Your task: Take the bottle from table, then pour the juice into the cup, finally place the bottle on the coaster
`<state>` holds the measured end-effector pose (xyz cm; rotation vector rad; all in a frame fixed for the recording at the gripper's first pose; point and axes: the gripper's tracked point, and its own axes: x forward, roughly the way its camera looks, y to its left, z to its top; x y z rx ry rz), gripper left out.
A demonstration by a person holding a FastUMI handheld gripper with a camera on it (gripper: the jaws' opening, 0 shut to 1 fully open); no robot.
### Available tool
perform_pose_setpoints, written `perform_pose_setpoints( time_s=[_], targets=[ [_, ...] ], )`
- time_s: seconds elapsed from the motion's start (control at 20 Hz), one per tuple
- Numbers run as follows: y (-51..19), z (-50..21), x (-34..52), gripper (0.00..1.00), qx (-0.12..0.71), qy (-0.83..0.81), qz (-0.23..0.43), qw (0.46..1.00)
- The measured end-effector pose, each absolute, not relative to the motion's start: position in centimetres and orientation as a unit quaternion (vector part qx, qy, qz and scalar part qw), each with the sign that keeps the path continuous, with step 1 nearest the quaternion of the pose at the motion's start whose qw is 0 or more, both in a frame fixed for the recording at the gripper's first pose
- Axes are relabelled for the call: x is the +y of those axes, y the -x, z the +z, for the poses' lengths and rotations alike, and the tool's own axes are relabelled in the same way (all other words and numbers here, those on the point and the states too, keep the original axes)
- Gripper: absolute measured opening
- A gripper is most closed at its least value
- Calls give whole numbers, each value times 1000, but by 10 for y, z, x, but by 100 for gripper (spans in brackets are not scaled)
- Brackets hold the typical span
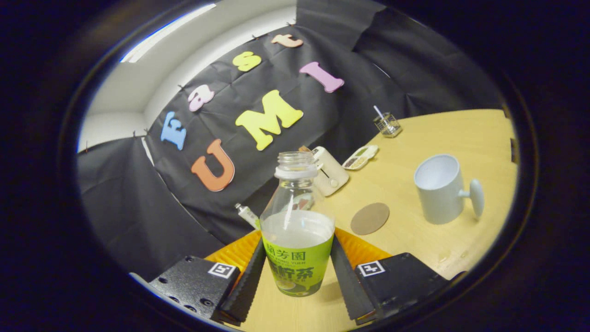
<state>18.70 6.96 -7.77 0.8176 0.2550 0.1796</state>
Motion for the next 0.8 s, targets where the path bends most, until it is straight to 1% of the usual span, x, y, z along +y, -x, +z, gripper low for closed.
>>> perform_pose_setpoints(
  time_s=[0.25, 0.4, 0.65, 0.8],
  targets=[
    [-202, -93, 75, 81, 148, -492, 100, 852],
    [-216, -88, 76, 81, 144, -553, 115, 813],
    [-222, -81, 72, 81, 147, -615, 126, 764],
    [-221, -70, 59, 80, 133, -666, 129, 722]
  ],
)
